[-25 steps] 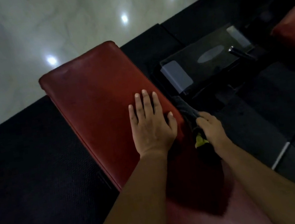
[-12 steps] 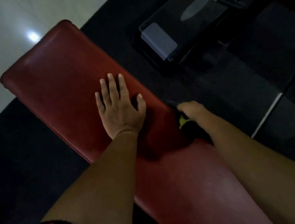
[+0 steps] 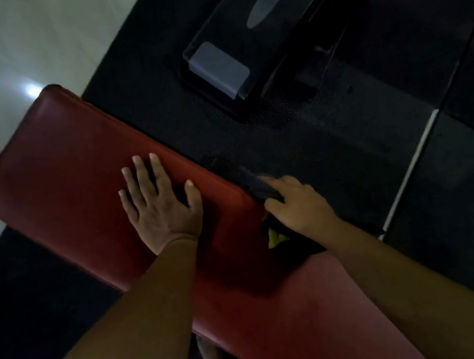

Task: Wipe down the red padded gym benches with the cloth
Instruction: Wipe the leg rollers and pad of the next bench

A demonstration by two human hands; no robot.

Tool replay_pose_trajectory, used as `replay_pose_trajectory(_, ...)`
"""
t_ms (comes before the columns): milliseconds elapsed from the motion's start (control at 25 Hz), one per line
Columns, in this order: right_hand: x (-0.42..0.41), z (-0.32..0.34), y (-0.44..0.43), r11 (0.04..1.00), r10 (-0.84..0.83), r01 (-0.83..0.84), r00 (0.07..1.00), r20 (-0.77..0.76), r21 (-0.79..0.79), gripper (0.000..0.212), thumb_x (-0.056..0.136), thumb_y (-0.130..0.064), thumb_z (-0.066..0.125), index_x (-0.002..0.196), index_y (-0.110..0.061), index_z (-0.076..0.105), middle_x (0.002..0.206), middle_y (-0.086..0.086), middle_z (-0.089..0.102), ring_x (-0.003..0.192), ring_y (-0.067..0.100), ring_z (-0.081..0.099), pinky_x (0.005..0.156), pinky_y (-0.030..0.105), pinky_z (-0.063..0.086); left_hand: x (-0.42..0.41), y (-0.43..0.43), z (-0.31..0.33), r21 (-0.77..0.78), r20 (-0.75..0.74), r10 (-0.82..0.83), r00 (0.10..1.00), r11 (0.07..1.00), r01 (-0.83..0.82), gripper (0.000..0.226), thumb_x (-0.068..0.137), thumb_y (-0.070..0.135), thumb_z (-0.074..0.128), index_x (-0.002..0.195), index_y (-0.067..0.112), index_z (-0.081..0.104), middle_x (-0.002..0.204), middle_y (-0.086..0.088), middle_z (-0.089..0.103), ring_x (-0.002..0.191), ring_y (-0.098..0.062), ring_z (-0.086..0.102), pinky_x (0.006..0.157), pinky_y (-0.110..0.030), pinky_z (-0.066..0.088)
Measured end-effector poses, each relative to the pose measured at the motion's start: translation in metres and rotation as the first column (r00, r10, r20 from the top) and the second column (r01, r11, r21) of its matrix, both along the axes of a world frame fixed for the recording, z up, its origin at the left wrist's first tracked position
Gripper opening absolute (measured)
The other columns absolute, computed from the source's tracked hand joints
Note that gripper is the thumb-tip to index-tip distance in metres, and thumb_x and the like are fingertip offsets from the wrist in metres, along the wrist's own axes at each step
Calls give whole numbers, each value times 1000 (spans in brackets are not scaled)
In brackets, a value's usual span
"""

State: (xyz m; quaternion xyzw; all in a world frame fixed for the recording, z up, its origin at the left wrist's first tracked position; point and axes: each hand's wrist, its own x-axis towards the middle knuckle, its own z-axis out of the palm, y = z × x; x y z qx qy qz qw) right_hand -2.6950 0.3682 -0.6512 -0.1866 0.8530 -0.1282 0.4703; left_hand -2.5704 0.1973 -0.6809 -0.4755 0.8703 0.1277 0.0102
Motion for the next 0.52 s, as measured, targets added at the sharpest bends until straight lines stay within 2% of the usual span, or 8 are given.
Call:
replay_pose_trajectory(80, 9, 11, 19, 987, -37, 24, 996, -79, -160, 56, 86, -47, 45, 142, -37, 46, 141, -5, 43, 122, 22, 46, 102, 37, 39, 0, 0, -1, -7, -13, -3, 1000, 1000, 3, 79, 87, 54, 25, 157, 20, 14, 165, -5, 10, 152, -24, 2, 121, -41, -5)
replay_pose_trajectory(120, 10, 12, 33, 973, -106, 91, 992, -62, -210, 48, 88, -43, 48, 134, -33, 54, 136, -4, 48, 116, 18, 50, 97, 32, 41, 0, 0, -1, -2, -20, -4, 1000, 1000, 4, 79, 87, 53, 27, 157, 20, 15, 165, -6, 11, 152, -25, 3, 121, -42, -4)
replay_pose_trajectory(200, 3, 8, 53, 962, -266, 265, 964, 7, -71, 19, 94, -29, 53, 110, -29, 63, 123, 3, 58, 103, 18, 56, 84, 29, 42, 0, -1, -2, 4, -35, -15, 999, 1000, 15, 77, 88, 52, 28, 157, 19, 16, 164, -8, 12, 152, -26, 4, 121, -43, -3)
replay_pose_trajectory(240, -1, 4, 55, 946, -321, 319, 947, 31, 63, 12, 95, -28, 53, 99, -27, 64, 116, 6, 61, 101, 22, 57, 82, 31, 43, 2, -1, -3, -4, -41, -18, 999, 1000, 18, 77, 89, 52, 28, 157, 18, 17, 164, -8, 13, 152, -26, 5, 121, -43, -2)
replay_pose_trajectory(280, -5, 2, 52, 931, -334, 324, 942, 36, 166, 15, 94, -31, 51, 96, -26, 66, 112, 7, 63, 102, 26, 58, 84, 33, 44, 3, -1, -4, -17, -44, -25, 999, 1000, 25, 76, 90, 52, 27, 157, 18, 17, 164, -8, 13, 152, -26, 5, 121, -44, -1)
replay_pose_trajectory(360, 3, 5, 35, 937, -282, 289, 957, -64, 197, 30, 93, -39, 47, 111, -26, 66, 113, 6, 61, 104, 29, 58, 89, 38, 47, 4, 3, -6, -46, -38, -49, 998, 998, 47, 76, 91, 53, 25, 157, 17, 16, 164, -9, 12, 152, -27, 5, 121, -44, 0)
replay_pose_trajectory(440, 24, 13, 18, 974, -202, 222, 939, -277, 43, 44, 88, -47, 42, 123, -31, 62, 125, 2, 58, 109, 29, 55, 92, 43, 47, 4, -2, -7, -42, -11, -58, 998, 997, 57, 76, 92, 52, 24, 157, 17, 11, 165, -9, 9, 152, -27, 3, 121, -45, 0)
replay_pose_trajectory(520, 41, 23, 29, 984, -179, 157, 907, -381, -88, 56, 79, -50, 39, 128, -34, 60, 138, -4, 51, 116, 26, 50, 96, 43, 43, 5, -2, -6, -32, 2, -70, 998, 997, 70, 75, 93, 52, 25, 158, 16, 8, 165, -9, 6, 152, -27, 1, 122, -46, 0)
